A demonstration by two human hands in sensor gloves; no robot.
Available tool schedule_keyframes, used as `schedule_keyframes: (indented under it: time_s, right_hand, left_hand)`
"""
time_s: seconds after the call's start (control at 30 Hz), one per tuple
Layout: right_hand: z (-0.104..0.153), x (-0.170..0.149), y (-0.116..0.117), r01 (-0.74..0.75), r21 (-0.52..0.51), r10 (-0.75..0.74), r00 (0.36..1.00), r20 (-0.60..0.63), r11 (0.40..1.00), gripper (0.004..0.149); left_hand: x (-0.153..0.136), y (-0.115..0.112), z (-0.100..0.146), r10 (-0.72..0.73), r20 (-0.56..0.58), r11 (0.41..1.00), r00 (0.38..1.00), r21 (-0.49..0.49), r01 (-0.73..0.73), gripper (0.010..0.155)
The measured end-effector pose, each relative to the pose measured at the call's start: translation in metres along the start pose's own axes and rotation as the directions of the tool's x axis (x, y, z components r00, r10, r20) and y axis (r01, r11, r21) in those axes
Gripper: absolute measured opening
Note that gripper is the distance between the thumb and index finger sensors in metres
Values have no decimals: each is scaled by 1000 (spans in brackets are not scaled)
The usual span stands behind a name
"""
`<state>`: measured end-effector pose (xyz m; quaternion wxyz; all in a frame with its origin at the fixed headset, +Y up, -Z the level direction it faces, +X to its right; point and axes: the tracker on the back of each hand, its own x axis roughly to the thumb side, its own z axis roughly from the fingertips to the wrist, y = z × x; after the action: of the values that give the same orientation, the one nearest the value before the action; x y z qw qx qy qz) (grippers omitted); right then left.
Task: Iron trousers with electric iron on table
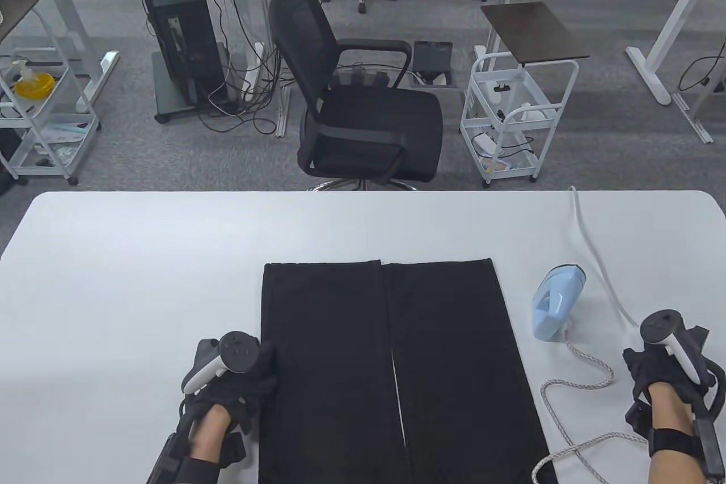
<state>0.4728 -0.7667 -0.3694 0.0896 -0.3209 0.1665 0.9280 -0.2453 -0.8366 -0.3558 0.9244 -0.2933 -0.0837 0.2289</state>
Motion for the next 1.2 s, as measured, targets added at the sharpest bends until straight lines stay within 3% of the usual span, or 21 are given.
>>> schedule_keyframes:
  time_s: [0.07,0.2,0.3,0.43,0.57,0.63,0.7,0.9,1.2]
  right_hand:
    - [9,1,-4,20,-23,-20,1000,-10,1000,68]
    - [45,16,-24,43,-158,-21,990,137,987,73]
    - [79,34,-42,91,-234,-27,964,264,968,77]
    - [145,81,-50,209,-303,-43,880,474,930,77]
    - [205,129,-32,326,-299,-59,757,651,897,75]
    - [235,155,-7,323,-276,-30,697,717,905,75]
    - [253,171,17,315,-269,-11,668,744,910,76]
    - [269,197,72,260,-247,25,640,768,933,75]
    - [257,194,93,196,-208,33,647,762,958,75]
  left_hand:
    - [0,1,1,-8,0,1000,1000,18,8,73]
    - [3,14,8,-30,19,996,999,88,29,72]
    - [24,30,24,-17,87,971,996,238,-4,69]
    - [82,48,52,-50,241,918,969,394,-51,68]
    - [146,42,72,-107,334,868,936,491,-76,70]
    - [176,24,77,-187,341,850,921,526,-22,72]
    - [188,7,76,-218,329,844,919,536,9,74]
    - [182,-32,58,-192,311,871,931,492,15,75]
    - [180,-43,51,-257,247,863,934,494,107,76]
